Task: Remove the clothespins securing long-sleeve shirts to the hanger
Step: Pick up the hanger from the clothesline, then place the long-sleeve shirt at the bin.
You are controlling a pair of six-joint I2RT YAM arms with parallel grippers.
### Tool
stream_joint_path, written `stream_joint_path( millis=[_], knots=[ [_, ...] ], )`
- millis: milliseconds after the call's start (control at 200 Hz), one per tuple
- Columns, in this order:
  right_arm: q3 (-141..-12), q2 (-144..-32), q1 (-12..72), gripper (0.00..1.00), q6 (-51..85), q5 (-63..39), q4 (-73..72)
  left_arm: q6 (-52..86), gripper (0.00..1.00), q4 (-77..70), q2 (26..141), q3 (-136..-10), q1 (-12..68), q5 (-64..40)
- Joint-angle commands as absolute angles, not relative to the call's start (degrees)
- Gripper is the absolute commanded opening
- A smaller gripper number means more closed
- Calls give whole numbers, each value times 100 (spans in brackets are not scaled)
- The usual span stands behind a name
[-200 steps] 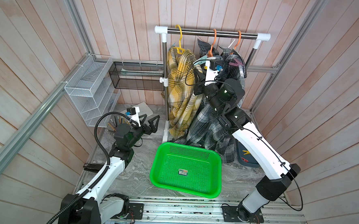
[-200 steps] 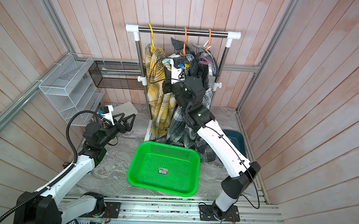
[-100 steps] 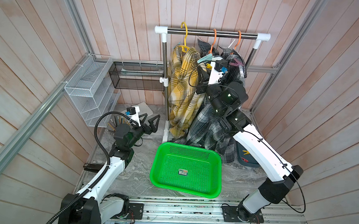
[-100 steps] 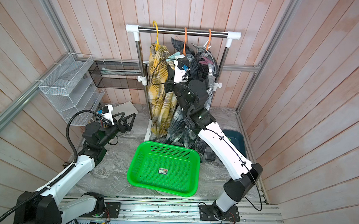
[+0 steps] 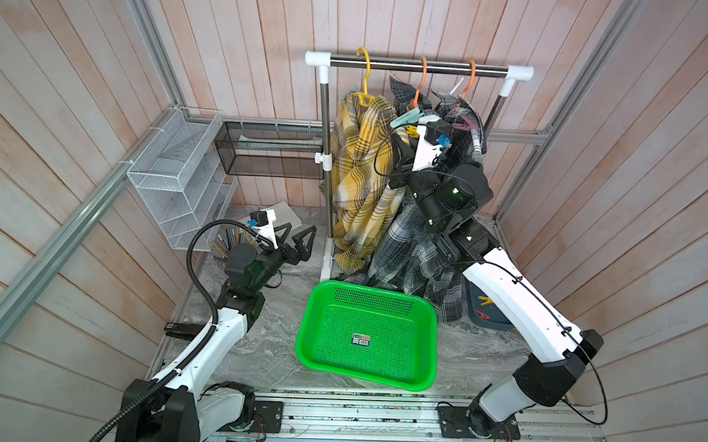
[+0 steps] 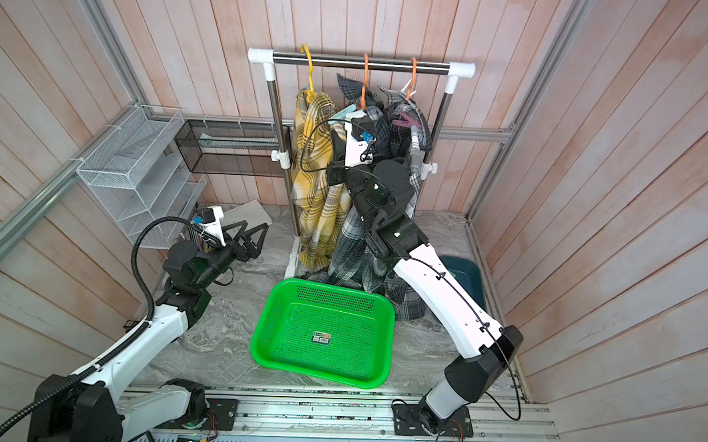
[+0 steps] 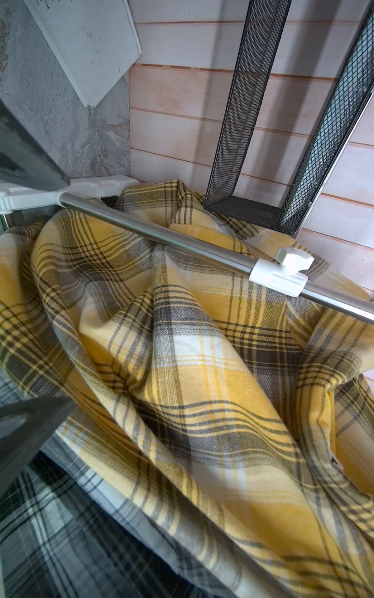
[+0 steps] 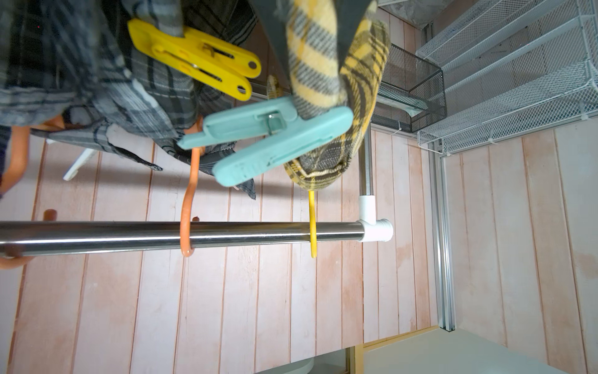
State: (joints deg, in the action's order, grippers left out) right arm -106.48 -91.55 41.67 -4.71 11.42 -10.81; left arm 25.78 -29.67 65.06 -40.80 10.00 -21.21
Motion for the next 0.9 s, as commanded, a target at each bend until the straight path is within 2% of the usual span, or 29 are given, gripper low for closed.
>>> stream_joint_path(
  millis=[0,275,895],
  knots=[
    [-11223,-9080,4131,0,-628,962,-1573,2644,100,-3168,6556,-4144,967,-2284],
    [-11398,-9031,4139,0,-601,817,-1654,2663,100,-3290,6616,-4235,967,-2407],
    [-9105,-7516,4141,0,-493,622,-2308,2796,100,-3606,7061,-4522,967,-2715]
  ],
)
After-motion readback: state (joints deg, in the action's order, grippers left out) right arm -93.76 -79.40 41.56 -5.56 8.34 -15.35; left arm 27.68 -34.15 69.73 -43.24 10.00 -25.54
